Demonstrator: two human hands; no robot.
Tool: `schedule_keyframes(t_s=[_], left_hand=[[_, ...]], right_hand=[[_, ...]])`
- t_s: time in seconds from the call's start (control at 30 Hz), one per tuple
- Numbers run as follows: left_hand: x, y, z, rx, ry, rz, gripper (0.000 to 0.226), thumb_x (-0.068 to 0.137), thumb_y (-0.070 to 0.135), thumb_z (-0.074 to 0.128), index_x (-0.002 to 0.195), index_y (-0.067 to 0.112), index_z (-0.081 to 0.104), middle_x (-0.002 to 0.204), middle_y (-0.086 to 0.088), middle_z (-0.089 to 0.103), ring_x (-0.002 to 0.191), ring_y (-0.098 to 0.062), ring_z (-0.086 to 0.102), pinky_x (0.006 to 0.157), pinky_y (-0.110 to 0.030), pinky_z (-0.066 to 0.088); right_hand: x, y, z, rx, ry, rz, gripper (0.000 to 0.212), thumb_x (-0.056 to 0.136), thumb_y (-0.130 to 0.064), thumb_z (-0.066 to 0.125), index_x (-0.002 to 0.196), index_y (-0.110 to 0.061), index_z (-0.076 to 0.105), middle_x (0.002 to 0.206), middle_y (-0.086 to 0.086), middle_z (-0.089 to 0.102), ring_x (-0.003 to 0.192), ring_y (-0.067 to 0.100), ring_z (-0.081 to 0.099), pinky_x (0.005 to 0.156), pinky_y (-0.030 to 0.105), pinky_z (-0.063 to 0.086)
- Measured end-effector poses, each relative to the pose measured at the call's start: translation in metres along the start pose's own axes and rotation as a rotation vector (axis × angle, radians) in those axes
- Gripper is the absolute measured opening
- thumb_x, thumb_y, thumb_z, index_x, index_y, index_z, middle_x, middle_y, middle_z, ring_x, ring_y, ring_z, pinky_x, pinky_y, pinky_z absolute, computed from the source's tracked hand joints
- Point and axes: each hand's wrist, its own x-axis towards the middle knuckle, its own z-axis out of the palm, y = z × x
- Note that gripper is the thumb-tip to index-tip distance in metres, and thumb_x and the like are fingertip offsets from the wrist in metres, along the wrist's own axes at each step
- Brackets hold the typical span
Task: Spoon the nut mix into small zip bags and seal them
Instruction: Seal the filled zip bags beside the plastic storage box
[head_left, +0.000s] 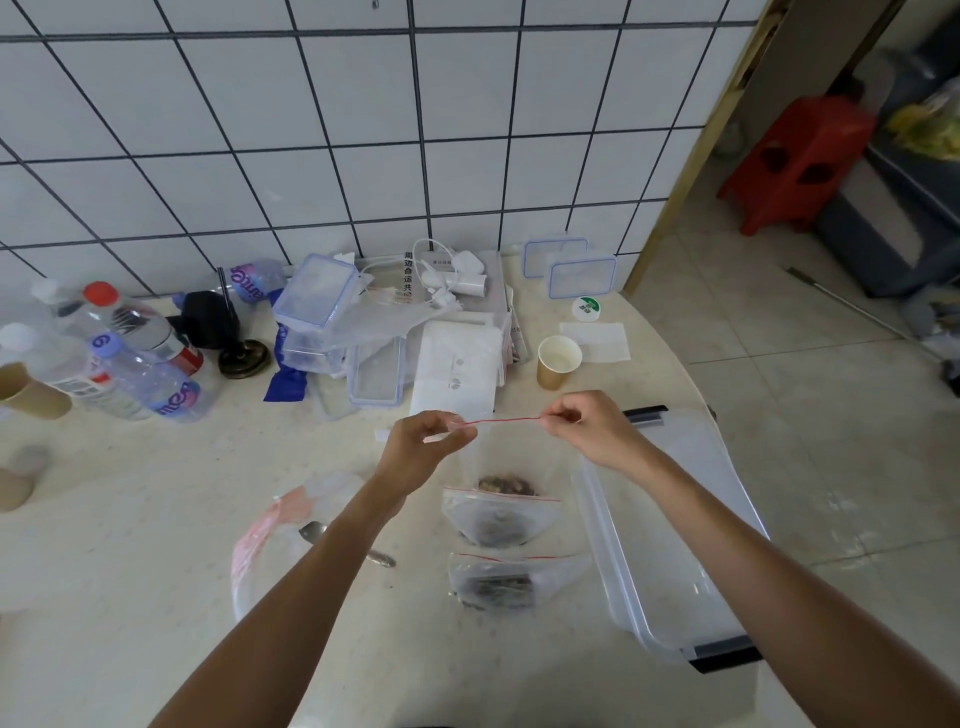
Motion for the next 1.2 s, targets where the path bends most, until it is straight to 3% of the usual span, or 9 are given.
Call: schedule_keyframes(t_s=[0.1,0.17,0.23,0.33,0.43,0.7,0.93,1.2], left_hand=[[-0.011,-0.003,0.001,-0.004,-0.037,0.035,0.012,0.085,0.017,0.085,0.082,0.008,0.077,0.091,0.007,0.078,0.084,-0.003,0.071,0.075,-0.008,0.05],[-0.015,-0.005,0.005,0.015,-0.05,0.048,0.02,0.085,0.013,0.084,0.08,-0.002,0.071,0.084,0.006,0.076,0.076,-0.002,0.069,0.073,-0.01,0.05],[-0.019,-0.005,0.01,0.082,-0.069,0.078,0.033,0.085,0.014,0.084,0.085,-0.014,0.066,0.082,0.011,0.077,0.072,0.001,0.068,0.071,-0.01,0.049],[-0.026,-0.002,0.01,0.147,-0.064,0.137,0.022,0.084,0.016,0.085,0.085,-0.003,0.074,0.078,0.015,0.077,0.071,0.002,0.067,0.07,-0.01,0.048],[-0.031,-0.003,-0.001,0.06,-0.035,0.134,0.006,0.085,0.013,0.084,0.085,0.012,0.079,0.084,0.008,0.079,0.075,0.0,0.07,0.073,-0.011,0.05],[-0.037,-0.011,-0.007,-0.051,0.028,0.096,0.009,0.086,0.014,0.083,0.095,0.01,0.083,0.09,0.002,0.081,0.081,0.0,0.072,0.074,-0.009,0.049],[-0.033,-0.007,0.002,-0.036,0.01,0.129,0.011,0.087,0.016,0.082,0.096,0.008,0.083,0.093,0.001,0.081,0.091,-0.012,0.077,0.081,-0.014,0.054],[-0.033,-0.003,0.004,-0.028,-0.024,0.136,0.008,0.089,0.011,0.08,0.094,0.006,0.082,0.09,0.001,0.081,0.083,-0.005,0.075,0.076,-0.011,0.052]], right_hand=[[-0.011,-0.007,-0.003,-0.122,-0.045,-0.082,0.009,0.092,-0.014,0.071,0.096,-0.009,0.077,0.097,0.002,0.075,0.091,0.015,0.068,0.086,0.03,0.052],[-0.015,-0.017,0.004,-0.194,-0.091,-0.158,0.013,0.089,-0.014,0.074,0.101,-0.009,0.076,0.102,0.001,0.074,0.098,0.016,0.068,0.09,0.03,0.052],[-0.017,-0.029,0.016,-0.271,-0.127,-0.236,0.016,0.089,-0.019,0.077,0.102,-0.011,0.075,0.104,0.0,0.074,0.098,0.016,0.067,0.088,0.032,0.051],[-0.014,-0.042,0.032,-0.353,-0.15,-0.318,0.012,0.092,-0.024,0.074,0.098,-0.015,0.077,0.098,0.0,0.075,0.091,0.018,0.068,0.083,0.037,0.054],[-0.012,-0.046,0.037,-0.343,-0.144,-0.3,0.011,0.093,-0.023,0.072,0.097,-0.015,0.078,0.096,0.002,0.076,0.086,0.019,0.069,0.08,0.04,0.056],[-0.013,-0.042,0.045,-0.281,-0.118,-0.27,0.009,0.093,-0.023,0.073,0.095,-0.015,0.076,0.094,0.002,0.076,0.085,0.018,0.07,0.081,0.043,0.058],[-0.014,-0.044,0.052,-0.27,-0.072,-0.3,0.014,0.094,-0.028,0.072,0.096,-0.016,0.077,0.094,-0.003,0.075,0.085,0.014,0.068,0.078,0.039,0.057],[-0.012,-0.042,0.058,-0.299,-0.058,-0.279,0.013,0.096,-0.024,0.068,0.095,-0.013,0.075,0.096,0.002,0.074,0.087,0.02,0.068,0.081,0.042,0.056]])
